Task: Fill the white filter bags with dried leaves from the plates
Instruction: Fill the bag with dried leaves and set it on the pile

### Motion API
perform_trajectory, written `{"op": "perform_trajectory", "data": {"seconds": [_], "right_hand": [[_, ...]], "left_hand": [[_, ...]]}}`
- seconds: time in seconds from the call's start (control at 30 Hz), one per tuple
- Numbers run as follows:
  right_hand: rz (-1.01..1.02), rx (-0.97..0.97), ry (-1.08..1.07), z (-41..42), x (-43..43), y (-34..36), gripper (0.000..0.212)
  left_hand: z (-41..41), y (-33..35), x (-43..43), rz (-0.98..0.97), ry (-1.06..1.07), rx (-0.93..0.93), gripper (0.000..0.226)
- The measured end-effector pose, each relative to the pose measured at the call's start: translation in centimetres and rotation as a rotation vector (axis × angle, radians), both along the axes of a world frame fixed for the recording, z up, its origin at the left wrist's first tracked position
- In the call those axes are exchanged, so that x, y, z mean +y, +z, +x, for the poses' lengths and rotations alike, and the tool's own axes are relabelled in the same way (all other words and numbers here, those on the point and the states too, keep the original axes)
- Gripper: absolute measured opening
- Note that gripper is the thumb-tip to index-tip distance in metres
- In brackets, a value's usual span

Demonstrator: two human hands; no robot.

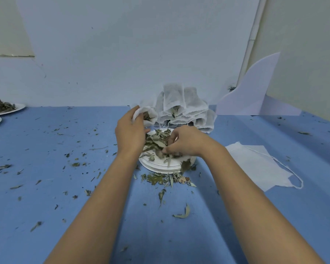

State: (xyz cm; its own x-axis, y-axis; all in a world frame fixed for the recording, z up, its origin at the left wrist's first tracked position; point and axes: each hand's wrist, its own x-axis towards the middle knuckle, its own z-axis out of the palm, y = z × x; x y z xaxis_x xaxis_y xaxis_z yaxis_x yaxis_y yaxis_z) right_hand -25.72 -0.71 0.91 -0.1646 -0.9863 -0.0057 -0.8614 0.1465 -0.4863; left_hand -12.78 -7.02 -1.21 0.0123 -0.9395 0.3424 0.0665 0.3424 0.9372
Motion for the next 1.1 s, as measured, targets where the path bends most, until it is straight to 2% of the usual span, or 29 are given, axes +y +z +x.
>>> {"op": "perform_trajectory", "data": {"seconds": [0.07, 0.17, 0.3, 0.37, 0.43, 0.57, 0.67, 0.77, 0.83, 0.97, 1.1], "right_hand": [[-0.013, -0.048, 0.009, -0.3, 0.0, 0.0, 0.012], [-0.044, -0.124, -0.042, -0.5, -0.1, -0.3, 0.007], [-0.327, -0.155, -0.182, -0.6, -0.4, -0.7, 0.014], [-0.39, -0.205, -0.205, -0.2, -0.4, -0.9, 0.034], [-0.415, -0.195, -0.19, 0.2, -0.4, -1.2, 0.044], [-0.508, -0.052, -0.207, 0.5, -1.1, -1.6, 0.039], [-0.405, 0.126, -0.236, 1.3, -2.3, -2.1, 0.064], [-0.146, 0.084, -0.165, 2.5, -3.8, -2.8, 0.088], [-0.053, 0.111, -0.111, 2.9, -4.6, -3.1, 0.092], [-0.019, 0.193, -0.006, 3.1, -5.2, -3.6, 0.076], [-0.227, 0.055, 0.0, 2.8, -4.9, -3.7, 0.032]], "left_hand": [[0.1, 0.0, 0.0, 0.007, 0.015, 0.021, 0.022], [0.3, -0.2, -0.2, 0.011, 0.037, 0.019, 0.026], [0.6, -0.5, -0.4, 0.014, 0.069, 0.045, 0.023], [0.8, -0.6, -0.5, 0.027, 0.082, 0.042, 0.024], [0.9, -0.7, -0.7, 0.037, 0.088, 0.048, 0.026], [1.0, -0.7, -1.0, 0.055, 0.108, 0.052, 0.027], [1.1, -0.5, -1.0, 0.089, 0.129, 0.077, 0.025], [1.2, -0.5, -1.1, 0.11, 0.159, 0.105, 0.026], [1.3, -0.5, -1.2, 0.123, 0.175, 0.116, 0.027], [1.3, -0.4, -1.2, 0.121, 0.167, 0.095, 0.027], [1.2, -0.5, -1.1, 0.116, 0.169, 0.088, 0.027]]}}
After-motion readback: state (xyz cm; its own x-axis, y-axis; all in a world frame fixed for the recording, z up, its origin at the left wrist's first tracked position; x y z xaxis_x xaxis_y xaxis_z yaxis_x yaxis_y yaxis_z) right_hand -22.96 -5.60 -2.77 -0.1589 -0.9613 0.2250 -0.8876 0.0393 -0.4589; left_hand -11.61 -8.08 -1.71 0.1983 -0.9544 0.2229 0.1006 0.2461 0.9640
